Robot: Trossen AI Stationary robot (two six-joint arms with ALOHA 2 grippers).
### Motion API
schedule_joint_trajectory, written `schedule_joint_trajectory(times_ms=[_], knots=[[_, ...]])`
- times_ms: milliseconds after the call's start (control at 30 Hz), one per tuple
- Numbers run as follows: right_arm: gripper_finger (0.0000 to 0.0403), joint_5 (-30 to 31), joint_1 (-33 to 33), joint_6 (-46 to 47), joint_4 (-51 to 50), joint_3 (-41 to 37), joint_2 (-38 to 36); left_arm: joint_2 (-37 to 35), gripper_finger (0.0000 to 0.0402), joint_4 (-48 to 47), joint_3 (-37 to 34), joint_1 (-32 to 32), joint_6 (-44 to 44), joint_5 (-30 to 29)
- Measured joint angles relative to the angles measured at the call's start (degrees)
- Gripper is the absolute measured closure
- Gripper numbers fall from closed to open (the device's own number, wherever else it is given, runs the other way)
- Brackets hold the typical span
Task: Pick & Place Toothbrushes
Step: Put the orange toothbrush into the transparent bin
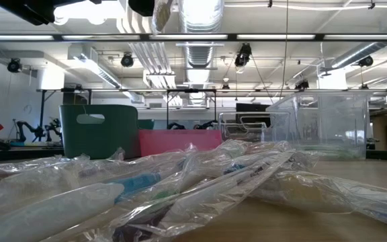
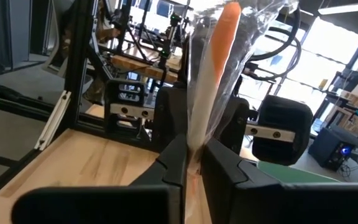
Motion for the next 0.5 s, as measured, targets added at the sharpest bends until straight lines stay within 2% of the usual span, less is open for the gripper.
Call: schedule_joint_trajectory(times_ms=[133, 267, 367, 500], knots=[[0.0381, 0.0, 0.1, 1.1, -1.0, 0.0, -0.3, 0.0, 0.032, -2.0, 0.0, -0.1, 0.1, 0.2], [0.0379, 1.3, 0.0, 6.2, -8.4, 0.1, -2.1, -0.8, 0.0271, -6.5, 0.0, -0.1, 2.1, -2.8], [0.0379, 5.2, 0.0, 9.0, -20.3, 2.2, -4.3, -2.3, 0.025, -9.7, 0.0, -0.1, 3.9, -4.6], [0.0379, 14.7, -0.7, 14.0, -39.8, 8.1, -6.4, -4.0, 0.0242, -13.0, -0.1, -0.1, 3.6, -7.2]])
